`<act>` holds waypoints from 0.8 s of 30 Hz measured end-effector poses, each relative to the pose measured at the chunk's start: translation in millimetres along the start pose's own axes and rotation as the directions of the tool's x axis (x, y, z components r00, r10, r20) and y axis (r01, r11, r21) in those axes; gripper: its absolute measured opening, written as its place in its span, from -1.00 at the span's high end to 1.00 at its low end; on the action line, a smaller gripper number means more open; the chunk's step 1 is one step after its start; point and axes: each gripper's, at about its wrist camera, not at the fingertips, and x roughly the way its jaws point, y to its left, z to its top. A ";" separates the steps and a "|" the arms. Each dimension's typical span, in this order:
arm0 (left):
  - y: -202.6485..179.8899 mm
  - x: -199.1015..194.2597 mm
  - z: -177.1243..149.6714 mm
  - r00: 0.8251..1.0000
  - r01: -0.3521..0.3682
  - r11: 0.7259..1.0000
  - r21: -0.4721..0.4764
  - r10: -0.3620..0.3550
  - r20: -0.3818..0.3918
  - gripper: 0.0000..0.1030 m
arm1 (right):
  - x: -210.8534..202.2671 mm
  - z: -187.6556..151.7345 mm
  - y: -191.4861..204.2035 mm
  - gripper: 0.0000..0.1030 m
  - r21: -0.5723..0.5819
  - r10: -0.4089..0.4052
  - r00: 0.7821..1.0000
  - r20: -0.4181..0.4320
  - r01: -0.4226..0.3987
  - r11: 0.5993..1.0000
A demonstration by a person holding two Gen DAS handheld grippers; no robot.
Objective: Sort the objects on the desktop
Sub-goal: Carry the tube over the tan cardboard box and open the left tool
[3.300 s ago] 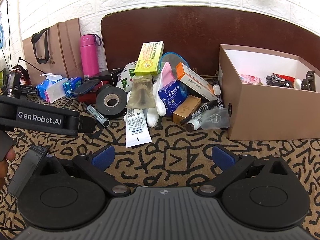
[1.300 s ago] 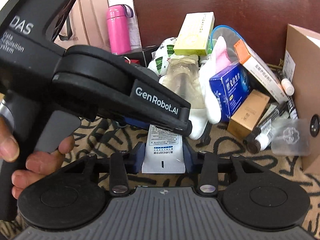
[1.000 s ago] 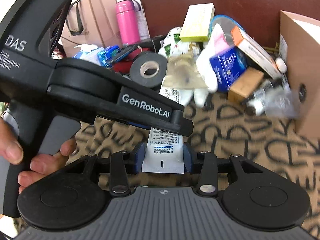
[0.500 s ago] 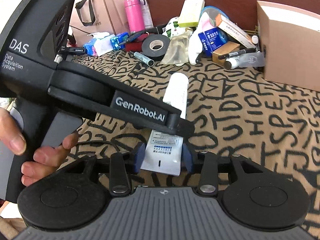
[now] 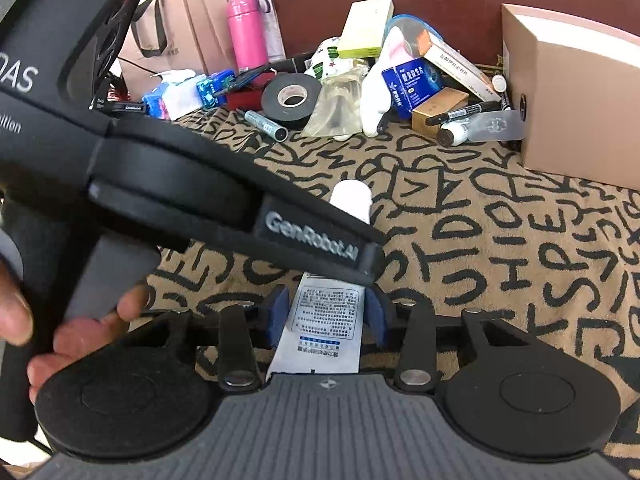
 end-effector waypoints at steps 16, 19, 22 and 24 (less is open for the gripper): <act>-54.4 -38.7 68.7 0.976 0.051 0.996 0.070 -0.064 0.210 0.20 | -62.0 57.6 -38.4 0.28 -0.003 -0.079 0.975 0.205 0.081 0.997; -73.3 -46.4 97.9 0.959 0.048 0.993 0.104 -0.075 0.273 0.08 | -78.8 81.6 -52.6 0.66 -0.021 -0.092 0.960 0.263 0.101 0.995; -89.8 -46.1 128.0 0.948 0.078 0.992 0.100 -0.105 0.301 0.07 | -84.0 102.2 -61.7 0.66 -0.055 -0.152 0.943 0.296 0.176 0.983; -101.0 -42.2 143.9 0.945 0.077 0.990 0.117 -0.110 0.308 0.05 | -83.0 112.1 -71.5 0.66 -0.059 -0.175 0.935 0.309 0.202 0.978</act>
